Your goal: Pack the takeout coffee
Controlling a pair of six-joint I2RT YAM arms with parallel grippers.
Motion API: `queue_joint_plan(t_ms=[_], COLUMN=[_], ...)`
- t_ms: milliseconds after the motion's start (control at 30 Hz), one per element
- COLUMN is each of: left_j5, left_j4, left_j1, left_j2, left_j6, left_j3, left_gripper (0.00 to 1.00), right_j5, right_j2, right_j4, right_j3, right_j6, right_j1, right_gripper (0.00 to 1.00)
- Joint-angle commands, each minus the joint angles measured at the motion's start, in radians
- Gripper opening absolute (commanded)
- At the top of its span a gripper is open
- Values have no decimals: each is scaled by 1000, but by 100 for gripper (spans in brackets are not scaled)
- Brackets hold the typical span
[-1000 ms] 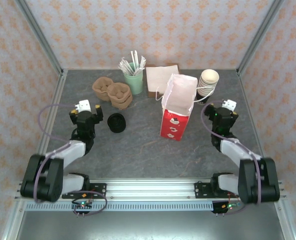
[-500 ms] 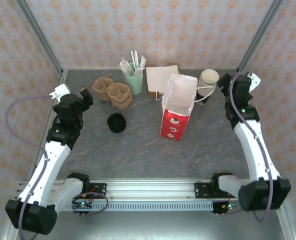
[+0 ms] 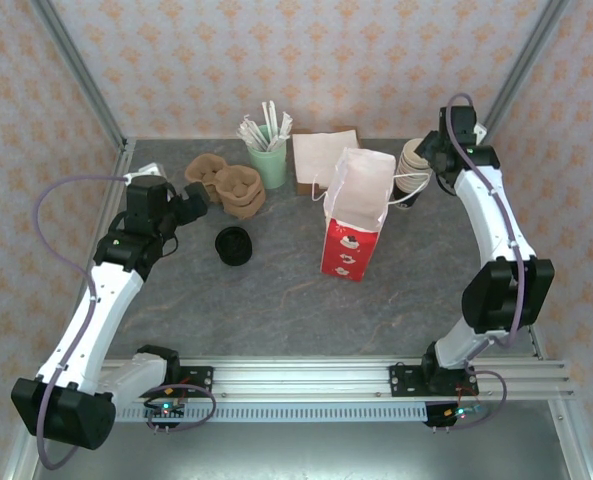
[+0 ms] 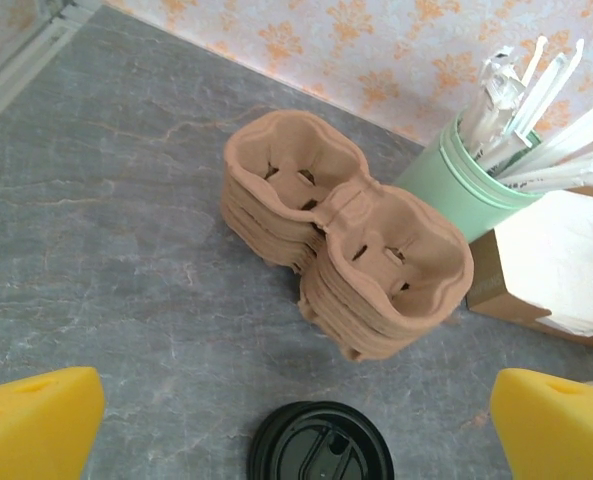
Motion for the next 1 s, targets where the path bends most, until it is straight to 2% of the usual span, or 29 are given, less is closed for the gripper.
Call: queue_joint_plan(t_ms=[0, 233, 533, 967], left_j5=[32, 63, 55, 61], left_j4=[-52, -58, -62, -56], left_j1=[-5, -10, -12, -19], left_j2=[-32, -55, -62, -78], left_j6=[-15, 1, -4, -19], left_j3=[21, 22, 26, 20], left_gripper=[100, 100, 100, 100], right_j5=[-36, -79, -70, -120], right_j2=[48, 139, 174, 135], right_j4=[-72, -139, -177, -136], right_j3=[68, 181, 234, 164], right_j6=[9, -14, -32, 6], right_j1=[-19, -32, -36, -36], right_gripper=[69, 57, 51, 42])
